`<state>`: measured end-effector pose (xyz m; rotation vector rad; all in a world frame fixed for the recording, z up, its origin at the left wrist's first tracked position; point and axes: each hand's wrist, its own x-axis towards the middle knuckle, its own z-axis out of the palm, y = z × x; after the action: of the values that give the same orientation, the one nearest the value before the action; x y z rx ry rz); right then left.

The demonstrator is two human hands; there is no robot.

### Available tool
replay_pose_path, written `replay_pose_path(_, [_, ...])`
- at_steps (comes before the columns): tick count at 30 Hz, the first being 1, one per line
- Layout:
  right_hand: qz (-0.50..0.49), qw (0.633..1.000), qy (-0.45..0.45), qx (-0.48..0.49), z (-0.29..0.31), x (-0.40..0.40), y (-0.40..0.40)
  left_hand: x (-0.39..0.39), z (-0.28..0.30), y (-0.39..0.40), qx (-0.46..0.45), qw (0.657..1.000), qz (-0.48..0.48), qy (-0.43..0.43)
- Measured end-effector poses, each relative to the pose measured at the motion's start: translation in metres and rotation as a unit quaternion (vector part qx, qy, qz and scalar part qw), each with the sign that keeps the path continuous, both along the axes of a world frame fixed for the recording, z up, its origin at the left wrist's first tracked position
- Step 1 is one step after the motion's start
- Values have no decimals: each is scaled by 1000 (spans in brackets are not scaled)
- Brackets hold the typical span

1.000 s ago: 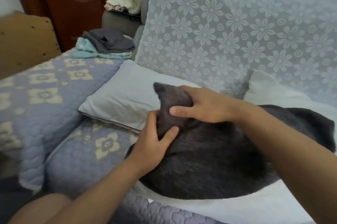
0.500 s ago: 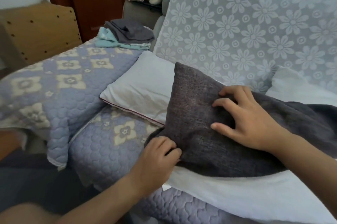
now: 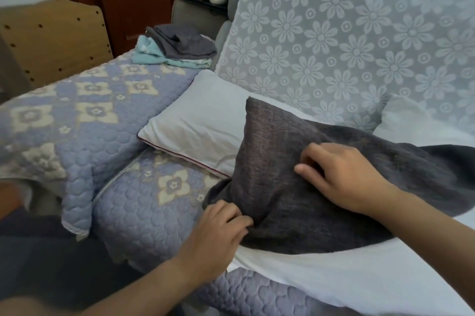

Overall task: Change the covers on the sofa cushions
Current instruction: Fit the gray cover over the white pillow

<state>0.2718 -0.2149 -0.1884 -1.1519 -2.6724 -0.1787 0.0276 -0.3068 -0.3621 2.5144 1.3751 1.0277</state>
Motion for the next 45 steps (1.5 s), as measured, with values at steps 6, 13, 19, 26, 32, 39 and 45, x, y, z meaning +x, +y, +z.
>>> replay_pose_path(6, [-65, 992, 32, -107, 46, -74, 40, 8, 12, -5, 13, 999, -49, 14])
replay_pose_path(13, [-141, 973, 9, -185, 41, -56, 50, -21, 15, 3, -169, 925, 179, -291])
replay_pose_path(19, [-136, 942, 199, -235, 33, 0, 23, -26, 26, 28, -575, 686, 161, -415])
replay_pose_path(26, [-119, 922, 227, -289, 36, 6, 18, -23, 64, 36, -619, 591, 71, -513])
replay_pose_path(32, [-109, 922, 242, -281, 31, -1, 18, -26, 57, 28, -622, 525, -26, -580])
replay_pose_path(39, [-92, 914, 273, -285, 26, -2, 15, -19, 55, 33, -580, 445, -6, -682])
replay_pose_path(45, [-100, 914, 276, -280, 27, -1, 14, -19, 62, 31, -608, 454, -27, -651])
